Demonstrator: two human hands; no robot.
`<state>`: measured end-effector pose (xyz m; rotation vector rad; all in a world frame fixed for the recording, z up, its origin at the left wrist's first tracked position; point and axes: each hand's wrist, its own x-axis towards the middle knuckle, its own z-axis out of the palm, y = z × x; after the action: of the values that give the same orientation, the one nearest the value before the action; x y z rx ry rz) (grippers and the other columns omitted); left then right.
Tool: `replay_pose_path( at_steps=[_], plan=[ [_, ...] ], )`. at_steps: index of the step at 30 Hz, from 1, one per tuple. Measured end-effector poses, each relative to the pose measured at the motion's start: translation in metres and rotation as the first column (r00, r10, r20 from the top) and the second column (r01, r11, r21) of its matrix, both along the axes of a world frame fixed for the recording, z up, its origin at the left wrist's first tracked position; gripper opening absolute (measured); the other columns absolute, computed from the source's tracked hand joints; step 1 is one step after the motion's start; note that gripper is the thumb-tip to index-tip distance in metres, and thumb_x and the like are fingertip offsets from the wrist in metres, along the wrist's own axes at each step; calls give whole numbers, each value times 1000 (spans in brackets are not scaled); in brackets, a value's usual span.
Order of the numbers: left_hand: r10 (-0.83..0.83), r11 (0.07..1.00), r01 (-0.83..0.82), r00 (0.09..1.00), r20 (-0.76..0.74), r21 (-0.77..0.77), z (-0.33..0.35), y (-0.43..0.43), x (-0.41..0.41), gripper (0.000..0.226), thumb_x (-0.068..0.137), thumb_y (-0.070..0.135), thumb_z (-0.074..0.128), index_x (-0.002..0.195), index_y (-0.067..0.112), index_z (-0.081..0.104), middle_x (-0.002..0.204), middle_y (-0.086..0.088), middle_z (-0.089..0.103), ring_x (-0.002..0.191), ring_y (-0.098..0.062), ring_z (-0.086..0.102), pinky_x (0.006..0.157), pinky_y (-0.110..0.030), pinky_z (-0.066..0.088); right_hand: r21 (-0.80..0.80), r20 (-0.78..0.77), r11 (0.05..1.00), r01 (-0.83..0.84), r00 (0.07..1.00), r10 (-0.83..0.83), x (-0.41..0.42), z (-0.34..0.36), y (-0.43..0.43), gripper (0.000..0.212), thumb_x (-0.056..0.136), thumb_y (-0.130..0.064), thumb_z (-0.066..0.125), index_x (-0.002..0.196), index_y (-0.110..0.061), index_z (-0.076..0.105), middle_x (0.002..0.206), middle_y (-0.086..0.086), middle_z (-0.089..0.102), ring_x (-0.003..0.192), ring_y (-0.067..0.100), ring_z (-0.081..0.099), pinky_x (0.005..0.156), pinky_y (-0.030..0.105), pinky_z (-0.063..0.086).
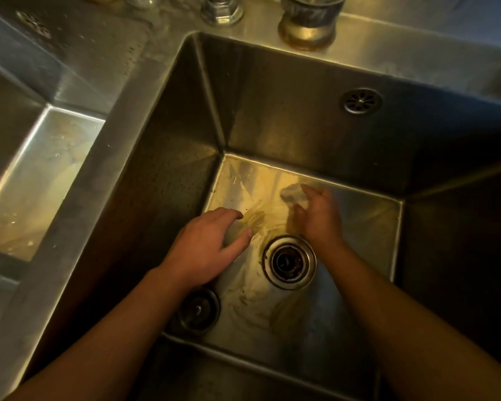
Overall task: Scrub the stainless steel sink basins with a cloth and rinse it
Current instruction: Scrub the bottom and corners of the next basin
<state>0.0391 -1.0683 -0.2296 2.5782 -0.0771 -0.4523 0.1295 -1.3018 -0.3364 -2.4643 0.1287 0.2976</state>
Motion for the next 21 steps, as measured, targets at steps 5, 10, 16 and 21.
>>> replay_pose_path(
  at_steps=[5, 10, 16, 21],
  plan=[
    [-28, 999, 28, 1000, 14, 25, 1, -2, 1, 60, 92, 64, 36, 134, 25, 55, 130, 6, 61, 117, -14, 56, 95, -32, 45, -118, -26, 988, 97, 995, -100, -6, 2, -32, 56, 88, -29, 68, 141, -18, 52, 140, 15, 43, 125, 32, 49, 103, 32, 38],
    [-76, 995, 75, 997, 13, 71, -4, -1, -2, 61, 92, 65, 35, 131, 24, 56, 127, 3, 63, 113, -17, 58, 94, -35, 45, -18, -31, 1000, 26, 999, -26, -13, -2, 11, 54, 90, -32, 67, 141, -25, 51, 144, 7, 38, 126, 27, 46, 104, 33, 38],
    [-53, 996, 49, 997, 60, 74, -1, 1, -7, 55, 94, 60, 38, 132, 24, 55, 124, 5, 63, 110, -14, 57, 91, -32, 42, 60, -41, 965, -256, 965, 259, -26, -5, 62, 51, 90, -27, 64, 139, -24, 51, 132, 5, 45, 115, 26, 52, 95, 37, 48],
    [-60, 996, 58, 998, 27, 67, -5, 1, -8, 63, 92, 65, 32, 134, 24, 55, 128, 5, 62, 115, -15, 57, 95, -34, 44, 31, -55, 988, -149, 987, 151, -23, -2, 31, 54, 89, -38, 67, 140, -28, 50, 133, 1, 43, 117, 22, 50, 99, 35, 46]
  ],
)
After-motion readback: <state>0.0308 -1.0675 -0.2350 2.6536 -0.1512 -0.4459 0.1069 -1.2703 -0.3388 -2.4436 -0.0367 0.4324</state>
